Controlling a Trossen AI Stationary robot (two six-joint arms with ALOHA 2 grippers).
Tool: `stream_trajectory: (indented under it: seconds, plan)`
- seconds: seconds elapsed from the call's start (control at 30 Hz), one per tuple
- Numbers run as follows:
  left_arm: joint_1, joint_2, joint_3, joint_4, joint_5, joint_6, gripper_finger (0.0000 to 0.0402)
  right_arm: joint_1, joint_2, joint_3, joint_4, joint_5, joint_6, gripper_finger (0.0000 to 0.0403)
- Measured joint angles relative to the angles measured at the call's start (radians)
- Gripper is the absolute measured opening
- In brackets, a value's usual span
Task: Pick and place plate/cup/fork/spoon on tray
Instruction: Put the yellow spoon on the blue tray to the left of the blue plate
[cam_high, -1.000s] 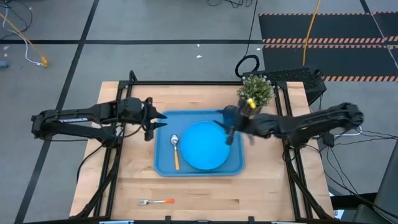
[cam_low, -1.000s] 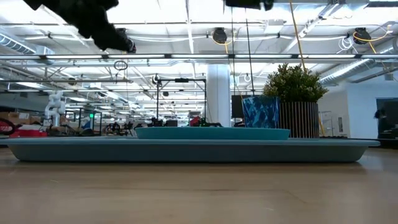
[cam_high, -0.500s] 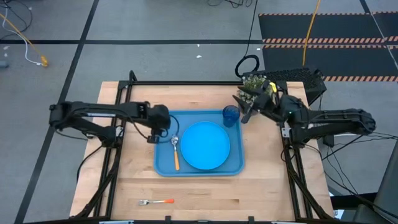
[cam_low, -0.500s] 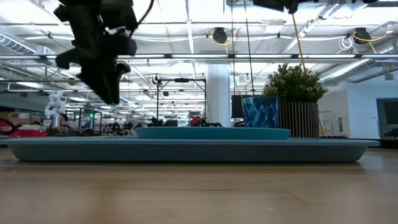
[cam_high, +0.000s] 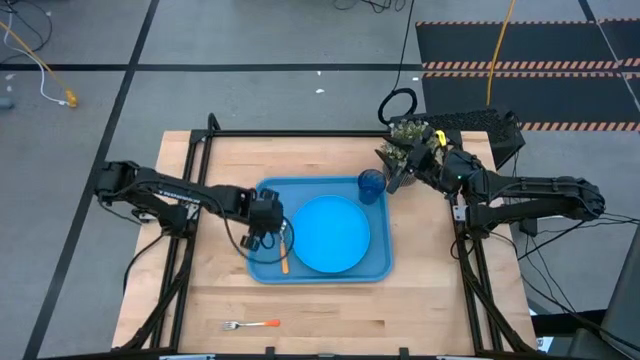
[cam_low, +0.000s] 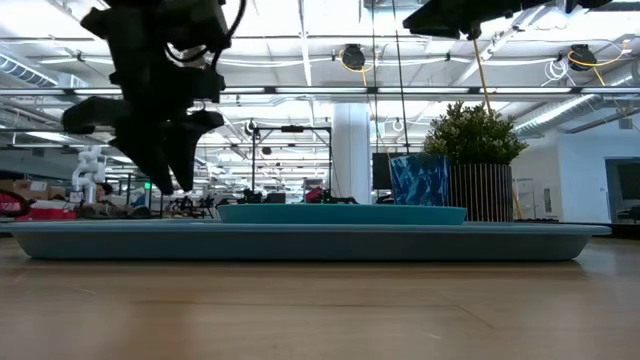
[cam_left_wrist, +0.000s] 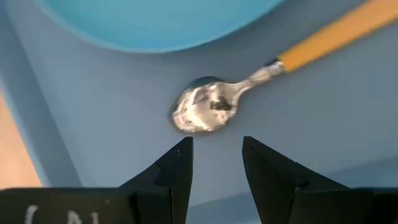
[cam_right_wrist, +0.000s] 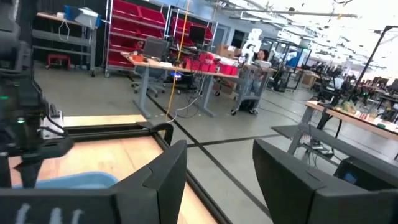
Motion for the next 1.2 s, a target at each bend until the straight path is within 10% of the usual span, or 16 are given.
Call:
stream_trajectory:
  seconds: [0.33, 1.2]
  plan:
    - [-0.112, 0.0, -0.109, 0.166, -0.206, 0.055, 0.0143, 0.0, 0.0, 0.0, -0.034, 0.0, 0.044, 0.0176]
    - [-0.187, 0.16, -0.133, 0.29, -0.335, 0.092, 0.0143, 0.001, 0.0, 0.001, -0.059, 0.0, 0.063, 0.0176]
